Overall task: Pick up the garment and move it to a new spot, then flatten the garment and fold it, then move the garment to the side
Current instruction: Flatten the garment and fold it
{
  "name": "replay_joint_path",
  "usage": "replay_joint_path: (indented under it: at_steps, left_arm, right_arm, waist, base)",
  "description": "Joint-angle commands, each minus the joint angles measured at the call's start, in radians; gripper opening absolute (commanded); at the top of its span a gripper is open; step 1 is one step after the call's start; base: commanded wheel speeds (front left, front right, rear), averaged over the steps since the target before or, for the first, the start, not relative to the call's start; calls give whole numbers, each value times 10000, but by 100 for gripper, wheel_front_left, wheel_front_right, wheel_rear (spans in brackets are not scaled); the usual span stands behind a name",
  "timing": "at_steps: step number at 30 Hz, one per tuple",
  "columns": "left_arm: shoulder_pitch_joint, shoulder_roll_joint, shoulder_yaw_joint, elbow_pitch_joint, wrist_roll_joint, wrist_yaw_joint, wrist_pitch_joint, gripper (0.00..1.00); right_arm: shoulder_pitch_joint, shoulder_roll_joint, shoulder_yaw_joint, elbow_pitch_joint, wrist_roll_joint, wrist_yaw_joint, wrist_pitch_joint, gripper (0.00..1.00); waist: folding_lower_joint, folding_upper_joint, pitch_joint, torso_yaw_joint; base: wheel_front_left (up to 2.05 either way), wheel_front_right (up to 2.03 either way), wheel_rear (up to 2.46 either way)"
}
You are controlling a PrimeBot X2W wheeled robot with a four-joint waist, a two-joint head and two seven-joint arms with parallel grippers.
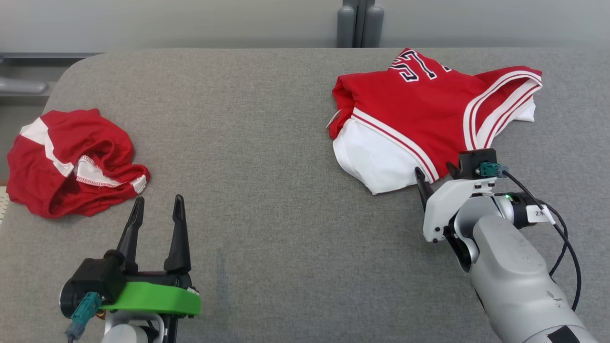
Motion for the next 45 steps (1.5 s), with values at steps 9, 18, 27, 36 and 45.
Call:
replay_joint_path:
  at_steps: [9, 18, 27, 36, 45]
  left_arm:
    - [-205, -3, -124, 77, -25, -28, -5, 100]
    - [-287, -6, -230, 142, -29, -32, -5, 100]
    - [-293, 104, -253, 214, -62, -34, -5, 100]
    - [-17, 143, -42, 169, -57, -31, -5, 100]
    - [330, 131, 226, -41, -3, 46, -5, 100]
  right_arm:
    - [-186, -21, -821, 454, -1001, -13, 684, 100]
    - [-571, -21, -1143, 892, -760, -14, 430, 100]
    - [-898, -22, -1063, 1574, -606, -14, -167, 0]
    - [-349, -24, -1828, 1277, -1073, -14, -912, 0]
    - [1592, -56, -2761, -2939, -2205, -14, 1187, 0]
  waist:
    - [1, 0, 228, 282]
    - [1, 0, 336, 403]
    - [1, 0, 285, 430]
    - [1, 0, -62, 94]
    - [1, 0, -327, -767]
  base:
    - [0, 0, 0]
    - [0, 0, 0]
    - [0, 0, 0]
    - [0, 0, 0]
    - [0, 0, 0]
